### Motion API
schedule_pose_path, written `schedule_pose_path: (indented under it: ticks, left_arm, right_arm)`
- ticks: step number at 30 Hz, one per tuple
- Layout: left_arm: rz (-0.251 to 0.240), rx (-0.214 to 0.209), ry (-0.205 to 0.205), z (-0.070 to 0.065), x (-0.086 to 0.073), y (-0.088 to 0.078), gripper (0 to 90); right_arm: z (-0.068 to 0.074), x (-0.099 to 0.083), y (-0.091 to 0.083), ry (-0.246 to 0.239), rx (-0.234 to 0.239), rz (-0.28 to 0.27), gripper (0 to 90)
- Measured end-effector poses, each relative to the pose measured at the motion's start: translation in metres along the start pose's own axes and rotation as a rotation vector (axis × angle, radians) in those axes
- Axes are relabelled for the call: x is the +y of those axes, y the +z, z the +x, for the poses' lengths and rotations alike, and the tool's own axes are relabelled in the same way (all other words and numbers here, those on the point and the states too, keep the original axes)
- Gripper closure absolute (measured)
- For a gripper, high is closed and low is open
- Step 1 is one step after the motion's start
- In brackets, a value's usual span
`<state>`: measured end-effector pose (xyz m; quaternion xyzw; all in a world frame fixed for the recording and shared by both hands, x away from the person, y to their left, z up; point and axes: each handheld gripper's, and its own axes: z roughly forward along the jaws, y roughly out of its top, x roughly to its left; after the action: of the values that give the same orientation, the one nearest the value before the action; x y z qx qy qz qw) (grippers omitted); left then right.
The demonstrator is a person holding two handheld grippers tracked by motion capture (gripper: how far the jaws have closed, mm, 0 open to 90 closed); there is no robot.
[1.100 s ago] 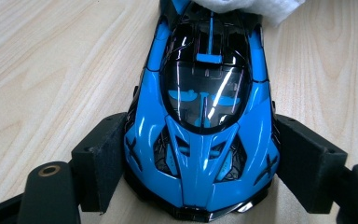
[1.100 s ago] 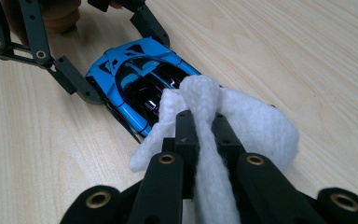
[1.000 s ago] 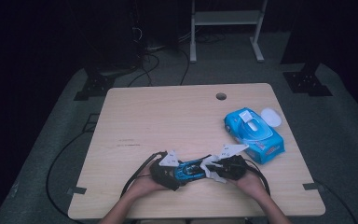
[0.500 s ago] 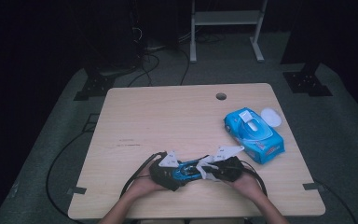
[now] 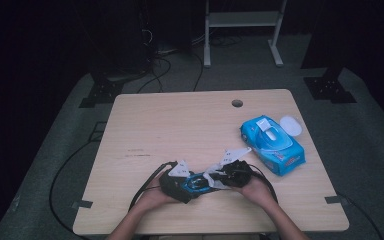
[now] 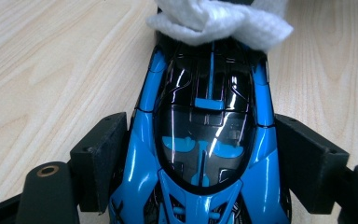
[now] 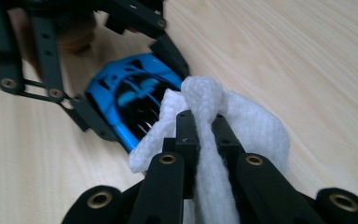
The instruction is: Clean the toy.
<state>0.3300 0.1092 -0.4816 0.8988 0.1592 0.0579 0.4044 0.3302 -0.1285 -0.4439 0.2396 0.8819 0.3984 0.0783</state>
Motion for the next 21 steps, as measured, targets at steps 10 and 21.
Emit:
schedule_pose_path:
  ticks: [10,21]
  left_arm:
    - [0.045,-0.021,-0.001,0.003,-0.006,-0.012,13.7]
    - [0.046,-0.023,0.018,0.004,-0.008,-0.016,23.0]
  right_arm:
    - [-0.002,-0.002,-0.001,-0.012,0.0,-0.012,83.7]
    - [-0.004,-0.008,-0.008,0.0,-0.031,-0.008,83.8]
